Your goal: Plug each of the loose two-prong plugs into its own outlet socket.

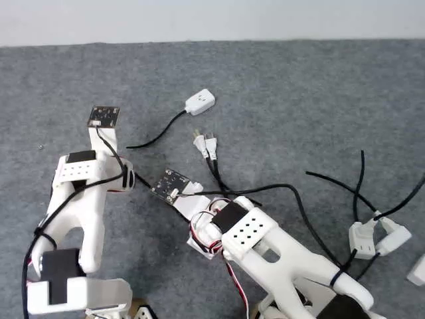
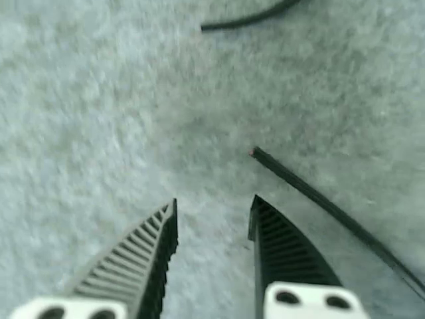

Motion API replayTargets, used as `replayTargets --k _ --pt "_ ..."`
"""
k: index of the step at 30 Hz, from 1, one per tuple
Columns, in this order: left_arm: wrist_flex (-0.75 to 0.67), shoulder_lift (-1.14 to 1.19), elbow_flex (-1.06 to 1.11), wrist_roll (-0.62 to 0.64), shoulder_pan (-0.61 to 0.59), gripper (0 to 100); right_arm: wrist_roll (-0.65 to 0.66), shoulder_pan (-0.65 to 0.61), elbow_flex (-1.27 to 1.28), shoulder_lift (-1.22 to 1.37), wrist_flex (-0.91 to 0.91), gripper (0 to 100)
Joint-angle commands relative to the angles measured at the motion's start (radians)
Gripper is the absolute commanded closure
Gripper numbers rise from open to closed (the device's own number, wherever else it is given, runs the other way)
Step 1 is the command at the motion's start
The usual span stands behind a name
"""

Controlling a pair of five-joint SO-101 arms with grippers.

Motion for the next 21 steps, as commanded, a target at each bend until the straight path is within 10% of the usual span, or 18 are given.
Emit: replayTargets --k 1,7,12,21 --pt "0.087 -0.18 0.039 0.083 0.069 83 0.026 0.033 -0.081 -0.035 0.053 68.1" --pt "0.135 -0.612 0.282 0.301 0.327 83 0.025 0.311 -0.107 -0.134 0.077 68.1" --pt "-0.143 -0.812 0.524 0.517 0.454 83 -0.037 0.437 -0.055 -0.257 0.068 68.1" --pt "0.023 -0.445 0.321 0.736 0.64 75 -0.037 0.452 0.046 -0.278 -0.039 68.1"
